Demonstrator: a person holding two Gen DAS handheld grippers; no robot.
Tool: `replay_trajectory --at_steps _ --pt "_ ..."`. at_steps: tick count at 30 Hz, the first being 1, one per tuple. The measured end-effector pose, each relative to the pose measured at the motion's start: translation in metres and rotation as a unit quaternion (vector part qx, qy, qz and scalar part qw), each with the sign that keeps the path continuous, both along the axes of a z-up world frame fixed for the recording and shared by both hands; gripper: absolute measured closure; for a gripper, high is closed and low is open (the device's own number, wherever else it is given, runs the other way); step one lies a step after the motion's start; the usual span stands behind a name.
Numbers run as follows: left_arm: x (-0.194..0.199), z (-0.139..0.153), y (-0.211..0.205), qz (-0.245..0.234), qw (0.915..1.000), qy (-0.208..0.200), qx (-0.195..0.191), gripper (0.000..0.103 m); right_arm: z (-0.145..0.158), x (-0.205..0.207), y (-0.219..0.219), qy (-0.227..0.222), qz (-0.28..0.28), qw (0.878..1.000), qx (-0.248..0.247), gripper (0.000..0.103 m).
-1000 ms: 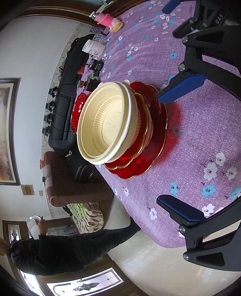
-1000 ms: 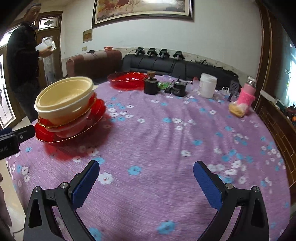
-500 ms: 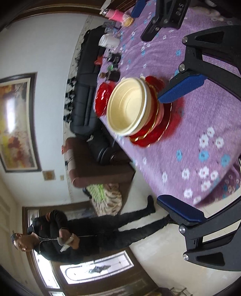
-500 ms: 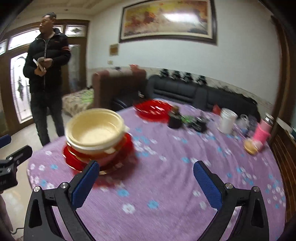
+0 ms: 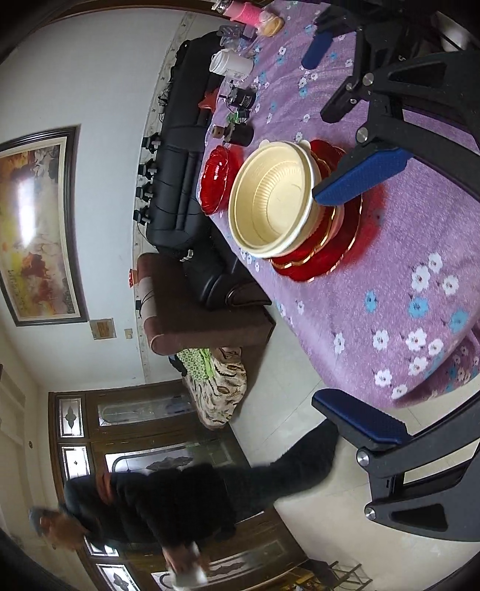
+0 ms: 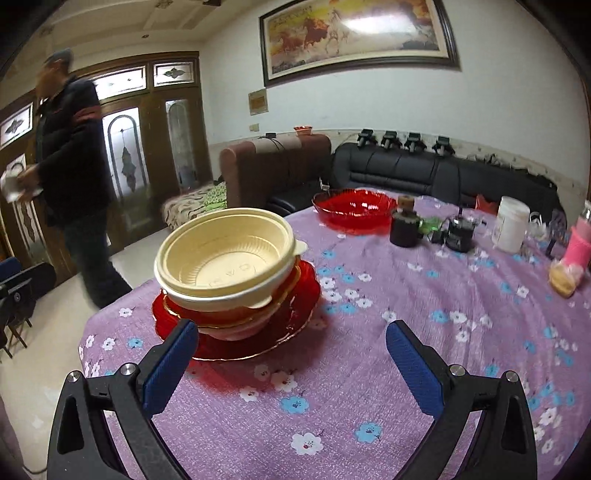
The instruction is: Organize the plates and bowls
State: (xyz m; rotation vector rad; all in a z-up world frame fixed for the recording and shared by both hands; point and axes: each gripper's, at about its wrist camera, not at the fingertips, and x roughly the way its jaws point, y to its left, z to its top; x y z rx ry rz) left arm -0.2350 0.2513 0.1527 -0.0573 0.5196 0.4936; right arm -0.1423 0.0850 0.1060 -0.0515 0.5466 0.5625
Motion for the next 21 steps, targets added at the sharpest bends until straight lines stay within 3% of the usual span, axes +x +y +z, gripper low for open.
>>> replay_trajectory --at_steps 8,13,21 --pt "0.006 -0.004 0.000 -0.002 0.9999 0.009 0.005 0.003 -0.019 0.004 0.002 0.009 -0.001 1.000 -0.012 0.000" --pt "-0.007 0.003 0.009 0.025 0.9996 0.004 0.011 0.003 -0.030 0.007 0.004 0.033 0.007 0.999 -0.011 0.000" --pt "-0.038 0.016 0.024 0.077 0.9969 -0.006 0.008 0.003 -0.032 0.012 -0.001 0.033 -0.002 0.999 -0.003 0.000"
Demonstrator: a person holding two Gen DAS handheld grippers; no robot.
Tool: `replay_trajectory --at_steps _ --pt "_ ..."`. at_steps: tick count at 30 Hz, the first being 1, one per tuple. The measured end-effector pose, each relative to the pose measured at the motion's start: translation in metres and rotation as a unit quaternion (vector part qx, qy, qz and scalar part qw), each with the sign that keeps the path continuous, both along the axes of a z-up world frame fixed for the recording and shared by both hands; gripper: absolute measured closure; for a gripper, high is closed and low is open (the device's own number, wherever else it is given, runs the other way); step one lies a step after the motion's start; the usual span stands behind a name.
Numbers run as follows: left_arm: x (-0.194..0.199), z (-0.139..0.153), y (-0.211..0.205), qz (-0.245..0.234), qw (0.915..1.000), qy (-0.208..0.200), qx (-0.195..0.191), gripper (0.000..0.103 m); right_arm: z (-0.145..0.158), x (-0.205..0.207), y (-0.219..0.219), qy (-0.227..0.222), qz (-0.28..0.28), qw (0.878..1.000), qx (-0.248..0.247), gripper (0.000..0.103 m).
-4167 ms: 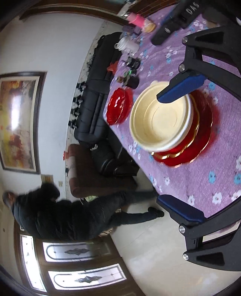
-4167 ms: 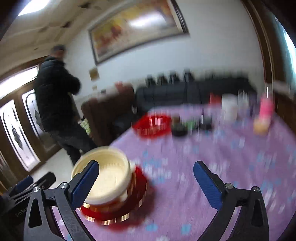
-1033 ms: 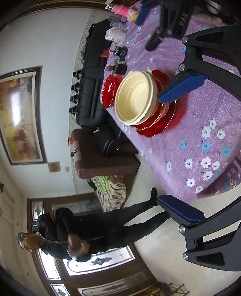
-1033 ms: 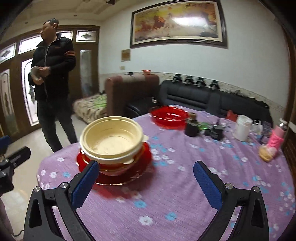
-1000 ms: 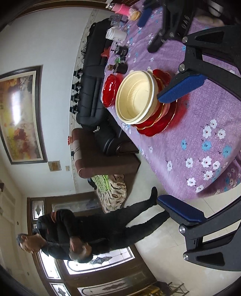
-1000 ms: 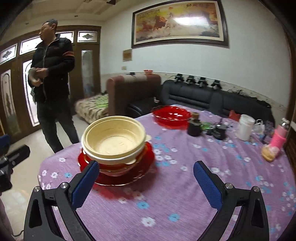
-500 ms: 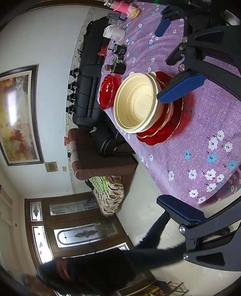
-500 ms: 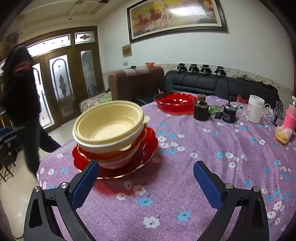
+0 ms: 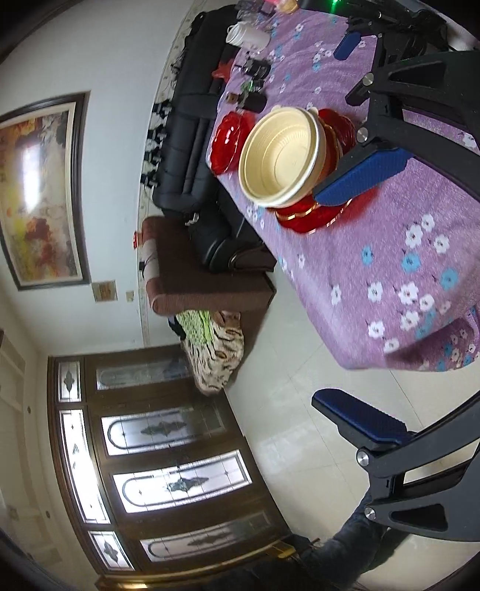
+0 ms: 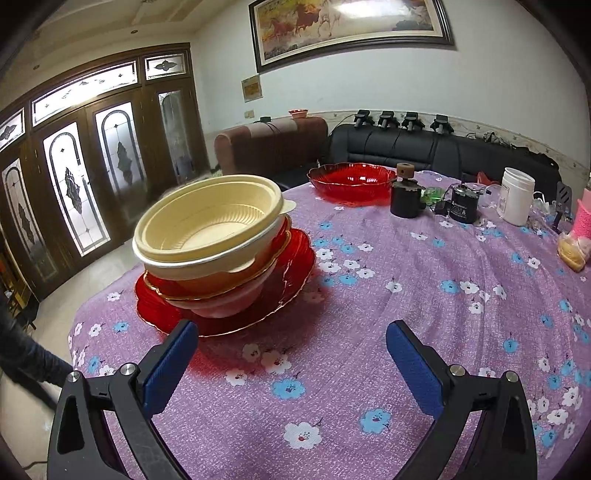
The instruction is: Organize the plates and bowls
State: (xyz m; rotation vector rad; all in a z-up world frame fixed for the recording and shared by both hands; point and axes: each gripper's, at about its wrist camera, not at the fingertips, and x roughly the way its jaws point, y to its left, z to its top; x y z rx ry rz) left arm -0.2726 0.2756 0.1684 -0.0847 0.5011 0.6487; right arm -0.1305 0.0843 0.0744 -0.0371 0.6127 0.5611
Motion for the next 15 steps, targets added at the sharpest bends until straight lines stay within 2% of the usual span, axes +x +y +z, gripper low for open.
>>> replay_trajectory --at_steps 6,10,15 --pt "-0.016 0.007 0.000 0.016 0.9998 -0.006 0.009 0.003 -0.004 0.002 0.000 0.005 -0.003 1.000 -0.002 0.000" --pt "-0.021 0.015 0.003 0.012 0.9999 0.001 -0.009 0.003 -0.004 -0.003 0.000 -0.018 -0.009 1.000 -0.014 0.000" --pt "-0.031 0.028 -0.005 0.010 0.9992 -0.001 0.038 0.003 -0.006 -0.002 -0.006 -0.039 -0.037 0.998 -0.021 0.000"
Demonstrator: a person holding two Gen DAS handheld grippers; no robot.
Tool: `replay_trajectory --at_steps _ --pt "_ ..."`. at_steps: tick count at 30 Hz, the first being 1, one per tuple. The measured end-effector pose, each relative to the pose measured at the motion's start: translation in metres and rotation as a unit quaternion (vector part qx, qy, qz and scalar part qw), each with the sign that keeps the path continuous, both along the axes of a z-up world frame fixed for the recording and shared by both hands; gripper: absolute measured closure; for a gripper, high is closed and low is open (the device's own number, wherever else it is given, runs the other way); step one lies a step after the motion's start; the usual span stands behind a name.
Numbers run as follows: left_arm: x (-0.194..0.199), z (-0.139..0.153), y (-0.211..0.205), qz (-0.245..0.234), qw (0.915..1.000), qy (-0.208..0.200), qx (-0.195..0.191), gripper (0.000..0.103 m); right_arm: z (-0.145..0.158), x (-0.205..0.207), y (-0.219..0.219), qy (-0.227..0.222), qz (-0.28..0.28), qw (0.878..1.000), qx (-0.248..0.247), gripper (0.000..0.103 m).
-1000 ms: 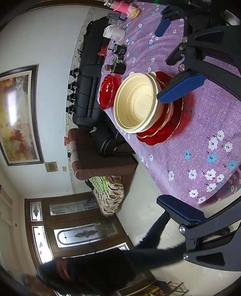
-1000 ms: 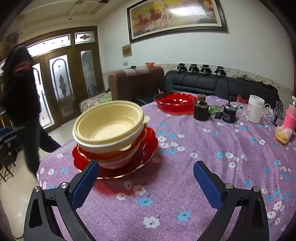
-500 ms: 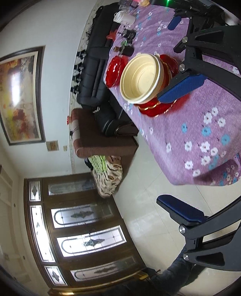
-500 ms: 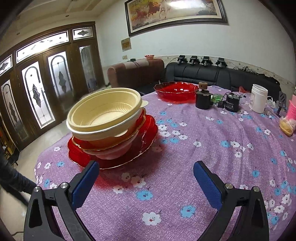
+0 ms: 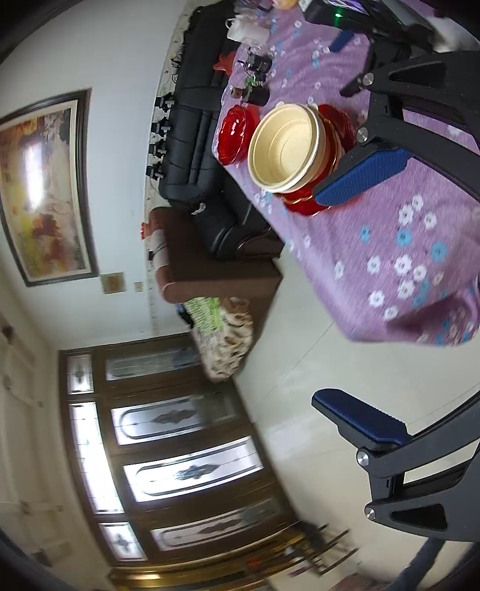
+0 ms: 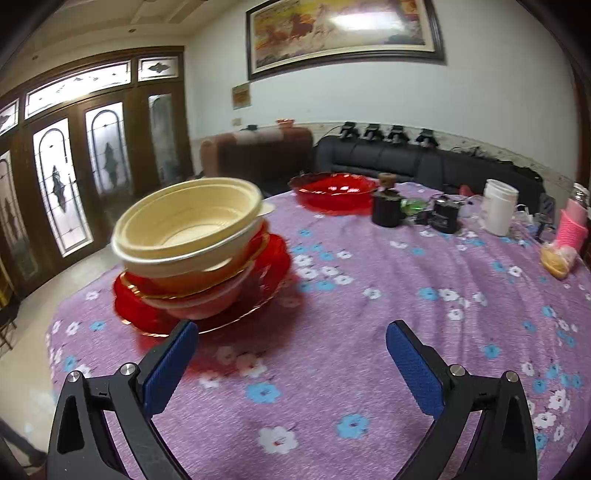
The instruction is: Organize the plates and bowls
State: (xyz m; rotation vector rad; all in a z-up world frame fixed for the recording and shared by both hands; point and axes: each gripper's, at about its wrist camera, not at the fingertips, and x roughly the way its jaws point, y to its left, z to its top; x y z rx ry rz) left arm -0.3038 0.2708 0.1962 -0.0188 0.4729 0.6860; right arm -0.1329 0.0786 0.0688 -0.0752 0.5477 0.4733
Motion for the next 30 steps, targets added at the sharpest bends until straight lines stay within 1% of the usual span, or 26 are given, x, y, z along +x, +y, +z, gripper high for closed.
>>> replay_trajectory --at_steps 2,6,10,13,15,19,21,25,28,30 --pt "-0.002 0.001 0.000 -0.005 1.0000 -0.002 0.006 0.003 -0.001 0.004 -0.002 0.000 -0.010 1.000 -0.001 0.000" --pt "0.004 -0.008 -0.002 -0.026 0.9996 0.006 -0.009 0.003 -0.006 0.011 -0.007 0.016 -0.024 1.000 0.000 0.000" --pt "0.016 -0.022 -0.004 -0.054 0.9981 0.013 -0.026 0.003 -0.005 0.011 -0.008 0.014 -0.031 0.999 -0.005 0.000" --pt "0.038 -0.040 -0.001 -0.085 0.9939 0.024 -0.065 0.003 -0.004 0.007 -0.002 0.007 -0.025 0.999 -0.019 0.000" --pt "0.058 -0.054 0.001 -0.104 0.9894 0.042 -0.093 0.003 0.004 -0.002 0.003 0.001 -0.021 0.999 -0.041 0.000" --pt "0.095 -0.076 0.009 -0.137 0.9769 0.063 -0.151 0.003 0.019 -0.028 -0.005 0.014 -0.011 0.999 -0.037 0.000" --pt "0.107 -0.086 0.012 -0.137 0.9748 0.073 -0.161 0.003 0.023 -0.040 -0.011 0.017 -0.014 0.999 -0.044 0.000" --pt "0.126 -0.100 0.015 -0.129 0.9724 0.086 -0.174 0.003 0.025 -0.044 -0.012 0.027 -0.024 0.998 -0.052 0.000" --pt "0.131 -0.103 0.009 -0.123 0.9748 0.091 -0.162 0.003 0.027 -0.036 -0.006 0.033 -0.039 0.997 -0.049 0.000" --pt "0.135 -0.104 0.004 -0.120 0.9775 0.095 -0.145 0.003 0.025 -0.026 -0.002 0.052 -0.047 0.997 -0.031 0.000"
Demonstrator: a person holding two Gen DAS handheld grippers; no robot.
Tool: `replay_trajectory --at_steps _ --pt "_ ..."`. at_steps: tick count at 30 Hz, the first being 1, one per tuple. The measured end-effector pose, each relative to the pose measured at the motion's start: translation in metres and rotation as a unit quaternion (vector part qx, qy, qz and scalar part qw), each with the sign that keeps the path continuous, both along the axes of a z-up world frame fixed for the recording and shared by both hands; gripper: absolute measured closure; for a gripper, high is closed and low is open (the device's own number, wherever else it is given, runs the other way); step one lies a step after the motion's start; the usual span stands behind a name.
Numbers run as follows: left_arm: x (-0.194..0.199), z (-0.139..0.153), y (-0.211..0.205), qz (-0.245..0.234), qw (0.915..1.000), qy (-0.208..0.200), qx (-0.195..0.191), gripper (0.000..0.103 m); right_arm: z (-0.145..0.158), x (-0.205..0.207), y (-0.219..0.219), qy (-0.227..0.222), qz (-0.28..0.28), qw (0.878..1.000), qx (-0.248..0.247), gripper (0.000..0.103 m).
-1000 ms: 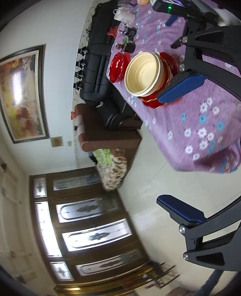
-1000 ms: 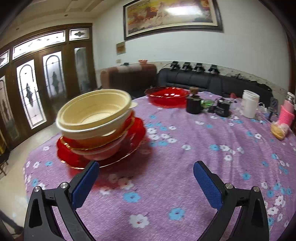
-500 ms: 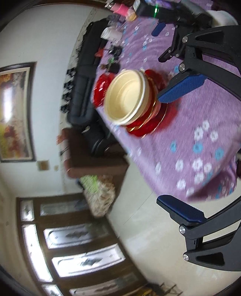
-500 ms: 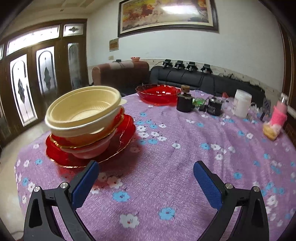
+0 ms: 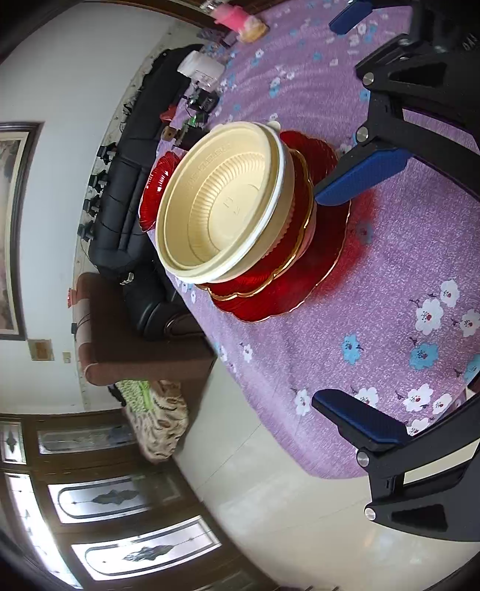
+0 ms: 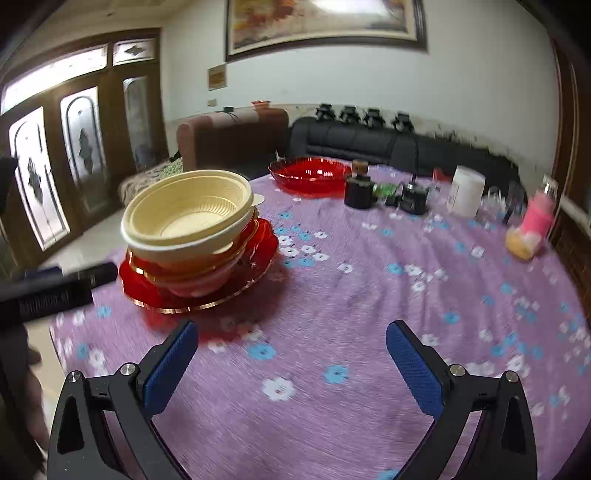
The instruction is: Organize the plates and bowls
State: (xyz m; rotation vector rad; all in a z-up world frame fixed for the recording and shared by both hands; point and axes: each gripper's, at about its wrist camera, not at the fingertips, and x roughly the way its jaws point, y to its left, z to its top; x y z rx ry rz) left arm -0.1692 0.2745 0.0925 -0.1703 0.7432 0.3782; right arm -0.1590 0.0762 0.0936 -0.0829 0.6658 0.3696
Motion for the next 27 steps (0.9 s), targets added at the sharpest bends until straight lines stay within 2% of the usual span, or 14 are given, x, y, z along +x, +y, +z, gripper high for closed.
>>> replay_trajectory --at_steps 2,5,13,27 --pt "0.001 0.002 -0.005 -0.001 0.9998 0.000 0.020 0.003 -0.004 0.008 0.006 0.021 0.000 1.000 0.015 0.000" --pt "0.002 0.005 -0.008 -0.004 0.9994 -0.002 0.034 0.003 -0.009 0.012 0.019 0.032 0.007 0.999 0.008 0.000" --pt "0.001 0.012 -0.017 -0.012 0.9994 -0.007 0.033 0.003 0.000 0.002 0.037 0.019 0.026 0.999 -0.006 0.000" --pt "-0.029 0.033 -0.032 -0.007 0.9965 -0.049 0.068 0.003 0.016 -0.021 0.024 -0.002 0.012 1.000 0.020 0.000"
